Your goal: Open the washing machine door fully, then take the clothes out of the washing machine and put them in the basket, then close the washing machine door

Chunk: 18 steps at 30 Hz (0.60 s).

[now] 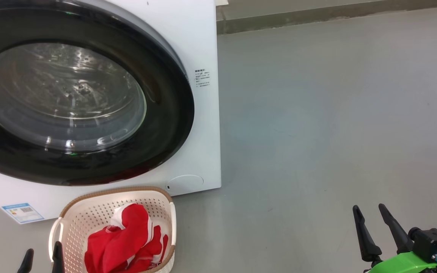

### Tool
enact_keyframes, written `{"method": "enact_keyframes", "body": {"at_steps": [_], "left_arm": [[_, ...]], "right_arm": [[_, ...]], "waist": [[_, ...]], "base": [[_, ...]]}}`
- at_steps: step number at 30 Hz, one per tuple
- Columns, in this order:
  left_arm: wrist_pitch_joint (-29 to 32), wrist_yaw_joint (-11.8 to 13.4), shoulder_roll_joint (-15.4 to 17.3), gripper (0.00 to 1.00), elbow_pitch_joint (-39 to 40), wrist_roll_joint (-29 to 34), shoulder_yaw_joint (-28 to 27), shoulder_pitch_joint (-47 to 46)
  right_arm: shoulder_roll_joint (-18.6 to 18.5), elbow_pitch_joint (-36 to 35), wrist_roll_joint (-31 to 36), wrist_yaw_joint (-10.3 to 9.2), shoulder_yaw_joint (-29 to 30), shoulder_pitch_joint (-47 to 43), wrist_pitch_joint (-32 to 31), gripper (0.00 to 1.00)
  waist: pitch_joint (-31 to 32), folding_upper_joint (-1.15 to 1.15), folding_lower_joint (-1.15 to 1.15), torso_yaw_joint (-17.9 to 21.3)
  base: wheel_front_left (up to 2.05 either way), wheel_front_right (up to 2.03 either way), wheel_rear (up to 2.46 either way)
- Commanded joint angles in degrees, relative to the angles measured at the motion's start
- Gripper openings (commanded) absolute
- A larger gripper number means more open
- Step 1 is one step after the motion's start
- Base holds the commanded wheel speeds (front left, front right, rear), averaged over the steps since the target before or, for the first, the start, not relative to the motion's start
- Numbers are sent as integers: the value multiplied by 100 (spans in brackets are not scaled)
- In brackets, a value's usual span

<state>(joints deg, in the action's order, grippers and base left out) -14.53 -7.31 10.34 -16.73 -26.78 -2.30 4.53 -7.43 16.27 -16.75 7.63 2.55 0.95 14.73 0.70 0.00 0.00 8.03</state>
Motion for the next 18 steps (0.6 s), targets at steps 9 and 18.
{"method": "enact_keyframes", "body": {"at_steps": [9, 18], "left_arm": [[15, 1, -86, 0, -133, -16, 35, 6], [148, 0, -304, 0, -282, -335, 48, -18]], "right_arm": [[53, 157, -12, 0, -4, -3, -7, 0], [126, 342, -379, -1, 14, -35, -117, 0]], "waist": [[-22, 0, 0, -41], [-13, 0, 13, -79]], "base": [[0, 0, 0], [0, 0, 0]]}}
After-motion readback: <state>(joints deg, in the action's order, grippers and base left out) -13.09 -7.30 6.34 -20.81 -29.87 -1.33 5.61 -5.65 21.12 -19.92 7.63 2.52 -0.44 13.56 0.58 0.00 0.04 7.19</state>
